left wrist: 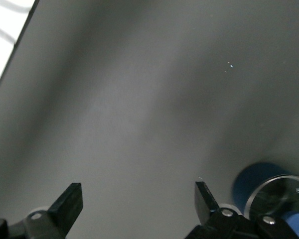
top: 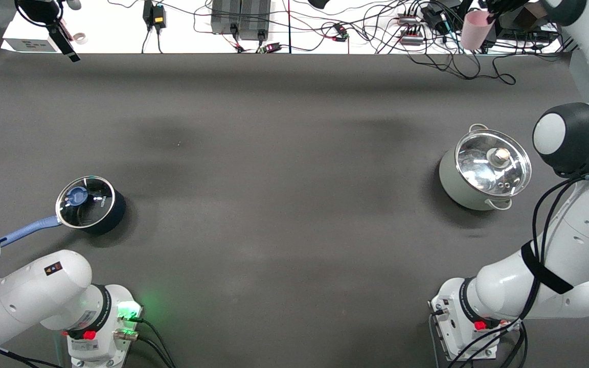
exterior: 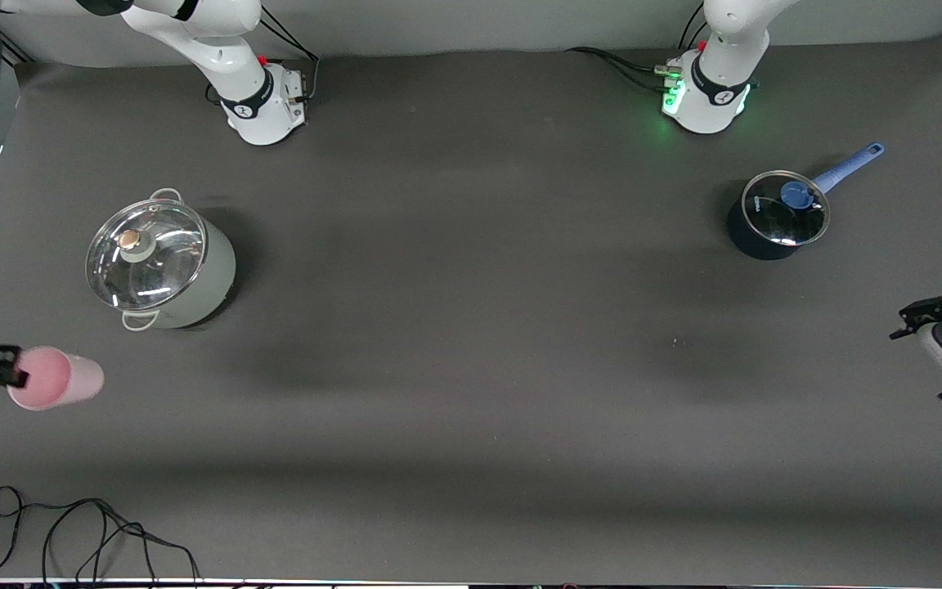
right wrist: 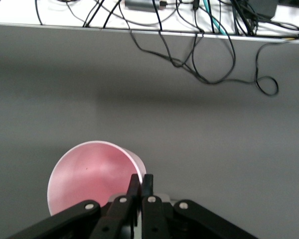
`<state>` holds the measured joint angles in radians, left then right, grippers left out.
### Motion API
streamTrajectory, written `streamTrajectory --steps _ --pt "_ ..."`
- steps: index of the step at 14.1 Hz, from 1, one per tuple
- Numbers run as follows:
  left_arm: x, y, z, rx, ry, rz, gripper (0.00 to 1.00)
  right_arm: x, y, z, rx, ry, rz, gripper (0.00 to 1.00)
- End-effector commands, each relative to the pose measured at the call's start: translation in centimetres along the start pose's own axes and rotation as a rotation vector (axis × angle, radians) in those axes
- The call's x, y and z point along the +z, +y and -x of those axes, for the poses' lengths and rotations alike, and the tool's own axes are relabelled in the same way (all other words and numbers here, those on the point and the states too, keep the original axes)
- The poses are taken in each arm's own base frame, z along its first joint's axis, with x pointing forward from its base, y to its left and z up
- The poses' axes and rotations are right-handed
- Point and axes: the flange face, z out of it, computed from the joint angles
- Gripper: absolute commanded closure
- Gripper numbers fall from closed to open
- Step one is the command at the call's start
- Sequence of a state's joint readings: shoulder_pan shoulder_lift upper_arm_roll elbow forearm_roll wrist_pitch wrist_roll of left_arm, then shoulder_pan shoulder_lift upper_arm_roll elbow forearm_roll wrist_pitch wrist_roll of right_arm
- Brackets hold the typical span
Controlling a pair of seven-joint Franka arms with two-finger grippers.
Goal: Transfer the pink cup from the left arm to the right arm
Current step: 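Carry the pink cup with the right gripper beside the glass pot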
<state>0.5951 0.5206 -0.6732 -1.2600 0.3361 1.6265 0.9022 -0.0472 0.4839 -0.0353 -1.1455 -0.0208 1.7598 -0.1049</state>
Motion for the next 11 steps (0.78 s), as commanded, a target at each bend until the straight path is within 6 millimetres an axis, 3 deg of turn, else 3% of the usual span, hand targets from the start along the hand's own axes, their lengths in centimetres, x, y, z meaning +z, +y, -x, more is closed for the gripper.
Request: streamTrajectory --steps 1,3,6,8,11 --pt "-1.2 1.2 1.4 -0.250 -0.070 0.003 0.00 7.1 -0.4 0.8 -0.035 0.044 0.016 1.00" --pt "-2.3 2.3 1.4 -0.421 -0.093 0.009 0.00 11.7 -0.6 1.8 -0.042 0.068 0.017 1.00" --pt "-4.6 4.9 0.7 -0.568 -0.130 0.001 0.00 15.4 1.2 3.1 -0.073 0.045 -0.021 1.00" --pt "-5.2 7.1 -1.0 -0.700 -0.165 0.007 0.00 17.8 1.7 3.8 -0.083 0.047 -0.090 1.00" --pt "-6.1 9.0 -1.9 -0.779 -0.189 0.001 0.00 22.1 1.5 4.3 -0.103 0.029 -0.116 1.00"
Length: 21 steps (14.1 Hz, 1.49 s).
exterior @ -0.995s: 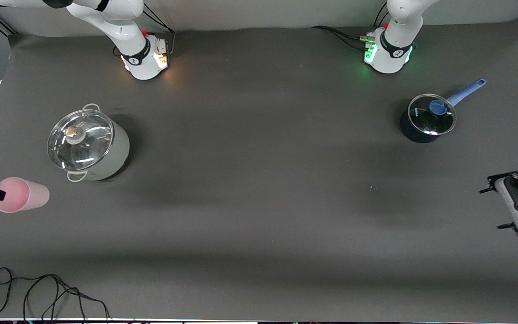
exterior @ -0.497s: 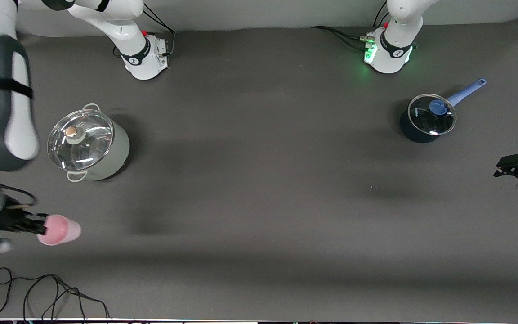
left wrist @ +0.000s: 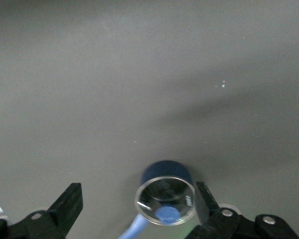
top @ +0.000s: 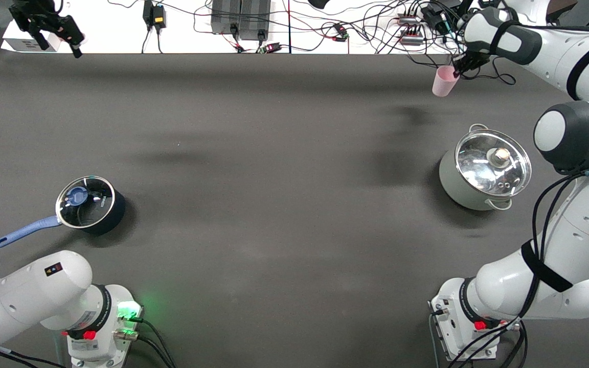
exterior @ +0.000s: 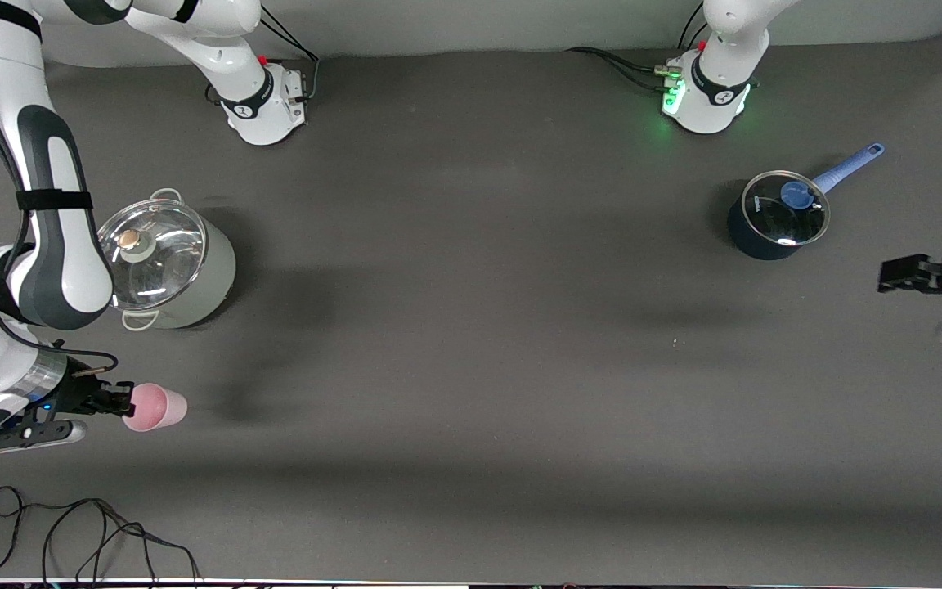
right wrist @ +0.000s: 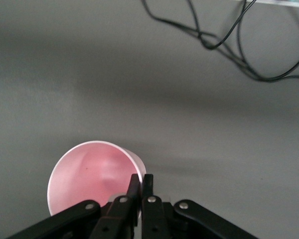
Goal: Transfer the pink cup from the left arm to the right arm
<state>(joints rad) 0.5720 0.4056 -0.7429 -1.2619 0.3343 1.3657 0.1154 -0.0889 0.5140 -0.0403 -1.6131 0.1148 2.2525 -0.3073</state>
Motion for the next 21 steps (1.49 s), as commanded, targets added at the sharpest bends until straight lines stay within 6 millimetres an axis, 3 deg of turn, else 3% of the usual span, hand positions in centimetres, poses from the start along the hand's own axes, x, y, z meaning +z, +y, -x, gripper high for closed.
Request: streamTrajectory --steps 1,3,7,8,11,15,17,18,19,21 --pt "-0.6 1.3 1.0 -0.102 -0.021 -0.028 0.00 3.7 -0.3 0.3 -0.024 0.005 -0.017 1.00" --pt "-0.2 1.6 1.0 -0.187 -0.044 -0.027 0.00 6.2 -0.3 0.4 -0.028 0.007 -0.011 1.00" --pt "-0.2 1.9 1.0 -0.201 -0.050 -0.030 0.00 8.0 0.4 0.7 -0.030 0.038 0.010 1.00" --pt "0.0 3.0 1.1 -0.183 -0.059 -0.045 0.00 8.7 0.4 1.1 -0.026 0.052 0.018 1.00" --pt "0.6 4.0 0.8 -0.202 -0.088 -0.102 0.00 9.4 0.5 1.6 -0.022 0.074 0.030 1.00" --pt "0.2 4.1 1.4 -0.252 -0.082 -0.040 0.00 9.2 0.4 1.5 -0.024 0.072 0.028 0.97" --pt "0.2 4.4 2.2 -0.257 -0.052 -0.024 0.00 8.7 0.8 1.5 -0.026 0.073 0.029 0.71" --pt "0.5 4.6 2.9 -0.262 -0.022 -0.023 0.00 8.3 0.8 1.5 -0.028 0.070 0.028 0.23" --pt "0.9 4.8 3.5 -0.261 0.006 -0.025 0.00 8.2 0.9 1.6 -0.026 0.056 0.022 0.02" --pt "1.4 5.6 4.5 -0.255 0.047 -0.018 0.00 7.7 0.8 1.6 -0.030 0.045 0.017 0.01"
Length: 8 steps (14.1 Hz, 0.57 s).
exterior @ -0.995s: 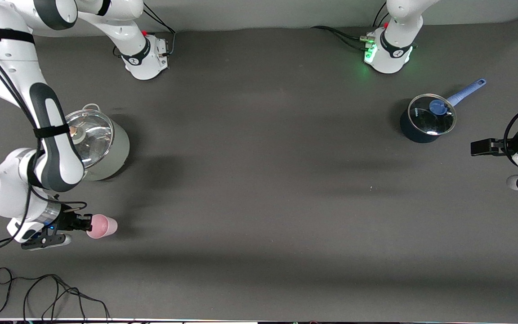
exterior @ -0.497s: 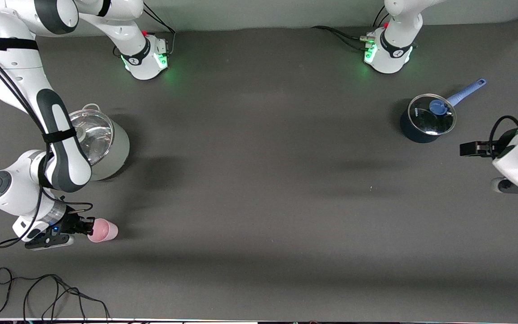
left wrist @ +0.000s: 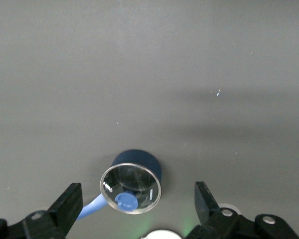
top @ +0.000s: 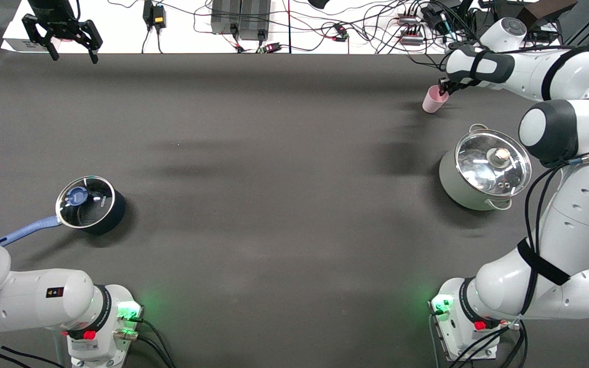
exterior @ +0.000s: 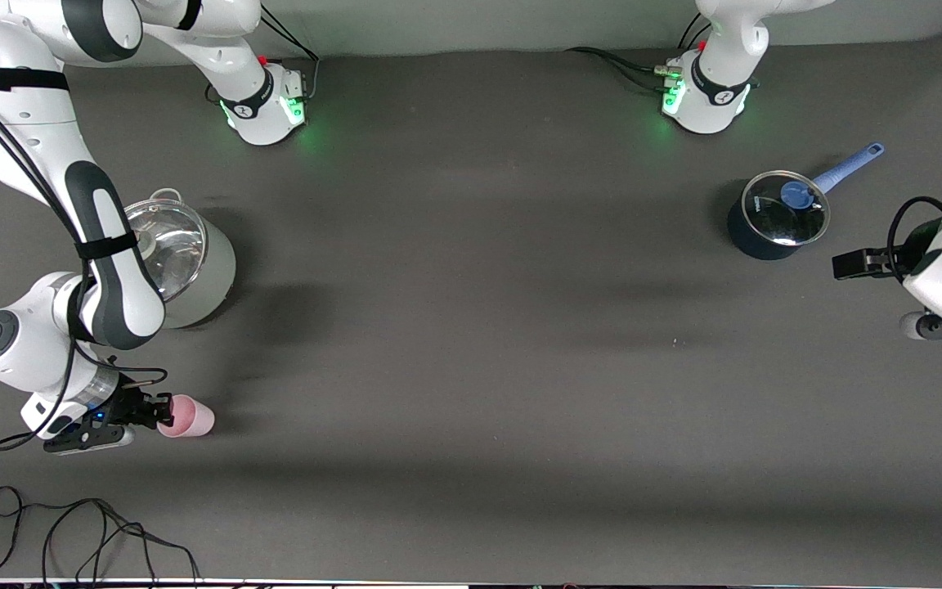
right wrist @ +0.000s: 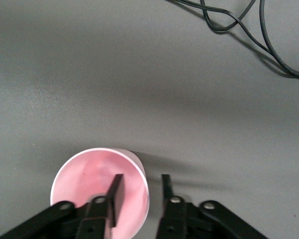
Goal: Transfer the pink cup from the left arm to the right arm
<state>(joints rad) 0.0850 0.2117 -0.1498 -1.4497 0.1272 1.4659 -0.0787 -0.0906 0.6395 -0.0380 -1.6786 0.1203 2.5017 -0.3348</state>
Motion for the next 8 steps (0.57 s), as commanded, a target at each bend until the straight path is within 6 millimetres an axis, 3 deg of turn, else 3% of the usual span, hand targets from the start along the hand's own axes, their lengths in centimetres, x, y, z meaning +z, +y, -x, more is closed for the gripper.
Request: streamTrajectory --steps 1,5,6,8 --pt "0.7 1.2 3.4 0.010 0.065 0.009 0.00 -1.8 0.0 0.2 -0.020 -0.008 -0.017 0.01" --pt "-0.2 2.0 4.4 0.045 0.096 -0.010 0.00 -2.6 0.6 0.5 -0.037 -0.041 -0.020 0.01" --pt "0.0 2.0 4.4 0.058 0.088 -0.012 0.00 -3.5 0.7 0.5 -0.040 -0.048 -0.017 0.00" --pt "0.1 2.0 4.5 0.101 0.083 -0.015 0.00 -7.3 0.2 0.4 -0.078 -0.082 0.000 0.00"
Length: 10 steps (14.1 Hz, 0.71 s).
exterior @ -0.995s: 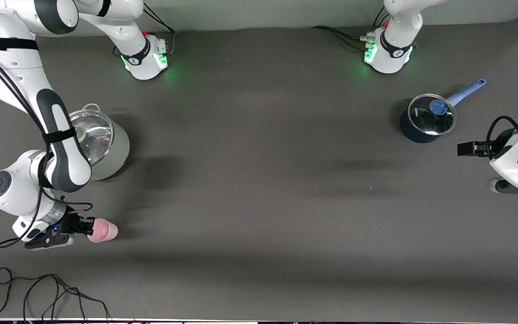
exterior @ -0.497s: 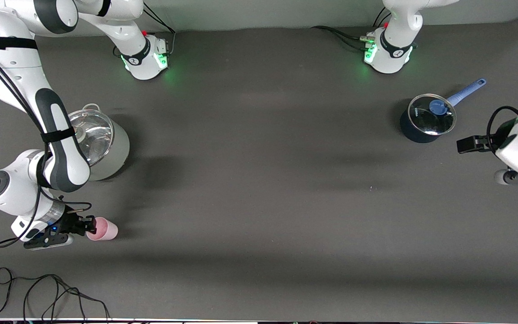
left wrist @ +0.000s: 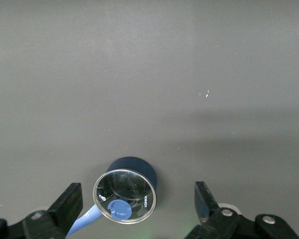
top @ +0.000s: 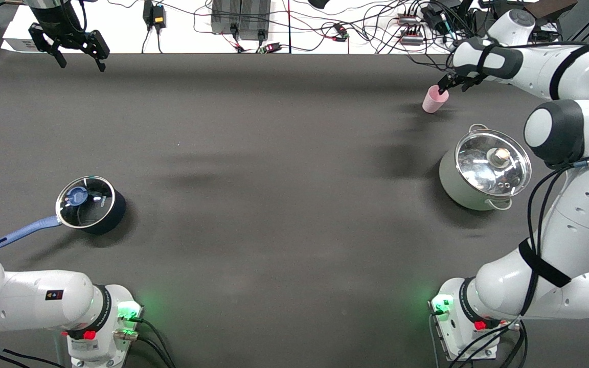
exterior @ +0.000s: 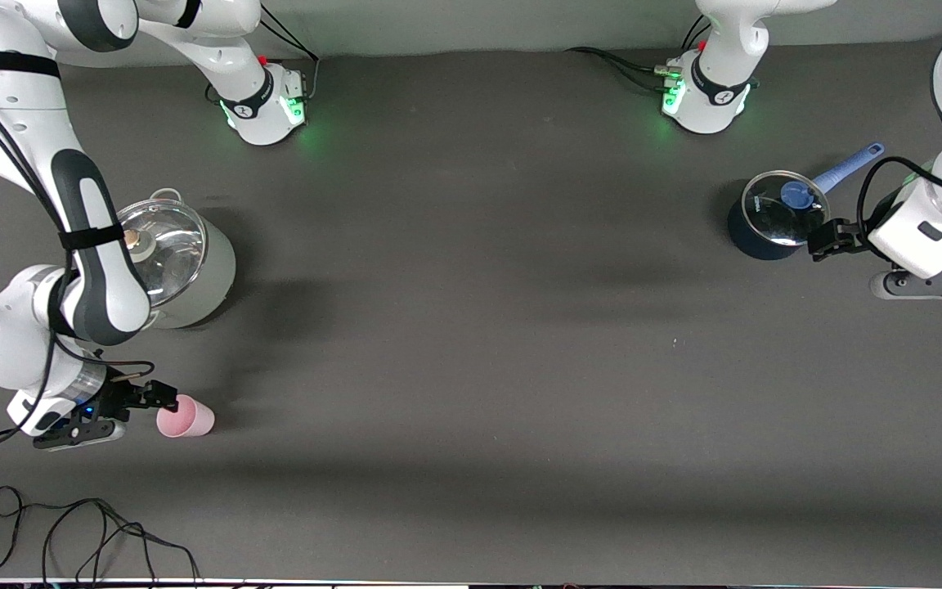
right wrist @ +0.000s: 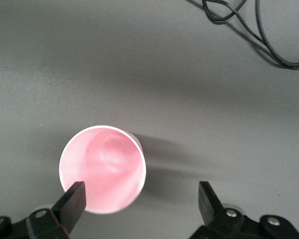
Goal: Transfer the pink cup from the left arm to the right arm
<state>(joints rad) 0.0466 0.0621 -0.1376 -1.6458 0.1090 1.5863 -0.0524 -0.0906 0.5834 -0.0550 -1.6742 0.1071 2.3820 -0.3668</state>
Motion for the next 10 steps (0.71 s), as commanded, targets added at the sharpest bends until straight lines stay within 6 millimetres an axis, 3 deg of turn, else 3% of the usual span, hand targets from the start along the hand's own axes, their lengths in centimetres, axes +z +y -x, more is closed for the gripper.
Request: streamTrajectory --steps 1,3,7,10 --pt "-0.3 -0.1 1.0 0.067 0.015 0.000 0.00 -6.9 -0.6 0.6 -0.048 -0.041 0.008 0.00" --pt "-1.6 0.0 1.7 0.095 0.047 0.004 0.00 -12.4 -1.3 1.2 -0.046 -0.054 -0.008 0.00" --pt "-3.2 0.1 1.2 0.126 0.109 0.119 0.00 -23.3 -3.1 3.6 0.084 -0.108 -0.034 0.00" --pt "-3.3 0.2 1.1 0.130 0.112 0.103 0.00 -28.7 -4.0 6.2 0.192 -0.134 -0.040 0.00"
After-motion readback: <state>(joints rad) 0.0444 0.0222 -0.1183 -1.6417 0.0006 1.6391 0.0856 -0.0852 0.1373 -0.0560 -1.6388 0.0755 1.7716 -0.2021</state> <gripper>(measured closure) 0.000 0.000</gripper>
